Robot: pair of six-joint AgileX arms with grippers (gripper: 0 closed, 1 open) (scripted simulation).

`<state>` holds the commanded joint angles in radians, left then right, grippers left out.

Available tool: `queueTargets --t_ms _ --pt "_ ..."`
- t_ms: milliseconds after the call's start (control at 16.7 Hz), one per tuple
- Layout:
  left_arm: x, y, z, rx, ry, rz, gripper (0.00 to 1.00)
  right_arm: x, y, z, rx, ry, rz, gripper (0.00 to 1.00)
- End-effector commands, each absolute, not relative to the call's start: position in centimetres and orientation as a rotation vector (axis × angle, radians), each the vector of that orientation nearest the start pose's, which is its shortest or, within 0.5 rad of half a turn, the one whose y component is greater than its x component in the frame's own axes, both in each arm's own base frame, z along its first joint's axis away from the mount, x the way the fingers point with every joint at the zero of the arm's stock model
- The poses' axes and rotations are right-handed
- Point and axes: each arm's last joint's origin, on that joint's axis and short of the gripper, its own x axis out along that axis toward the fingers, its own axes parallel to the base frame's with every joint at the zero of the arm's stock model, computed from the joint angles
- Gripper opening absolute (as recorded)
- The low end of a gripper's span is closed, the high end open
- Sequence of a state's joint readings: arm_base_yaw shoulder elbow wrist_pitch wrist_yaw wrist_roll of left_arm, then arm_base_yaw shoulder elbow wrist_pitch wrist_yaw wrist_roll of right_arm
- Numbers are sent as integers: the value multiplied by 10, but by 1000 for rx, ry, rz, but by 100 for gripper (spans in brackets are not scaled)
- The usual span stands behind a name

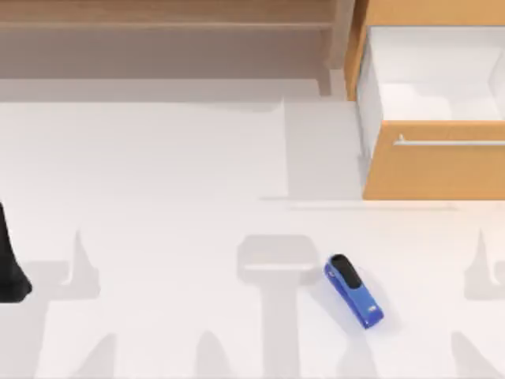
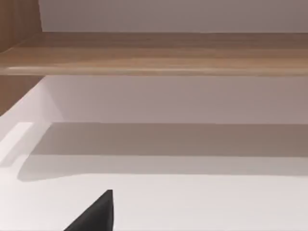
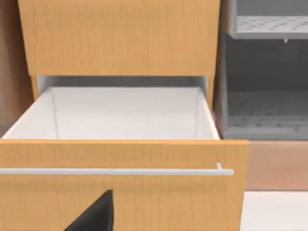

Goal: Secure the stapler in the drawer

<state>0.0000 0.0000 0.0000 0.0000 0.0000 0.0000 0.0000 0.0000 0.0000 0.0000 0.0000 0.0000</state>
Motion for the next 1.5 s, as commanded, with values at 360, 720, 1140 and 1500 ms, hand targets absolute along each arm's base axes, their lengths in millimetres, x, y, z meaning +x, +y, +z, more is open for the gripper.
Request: queueTargets --t_ms 360,720,1140,1500 --pt "106 -1 160 0 0 0 100 108 3 171 7 82 35 100" --pt "106 -1 160 0 0 0 100 133 23 208 6 405 164 100" --pt "106 -1 160 0 0 0 100 204 86 233 -95 922 326 100" --pt "106 -1 160 0 0 0 100 255 166 204 -263 1314 396 100"
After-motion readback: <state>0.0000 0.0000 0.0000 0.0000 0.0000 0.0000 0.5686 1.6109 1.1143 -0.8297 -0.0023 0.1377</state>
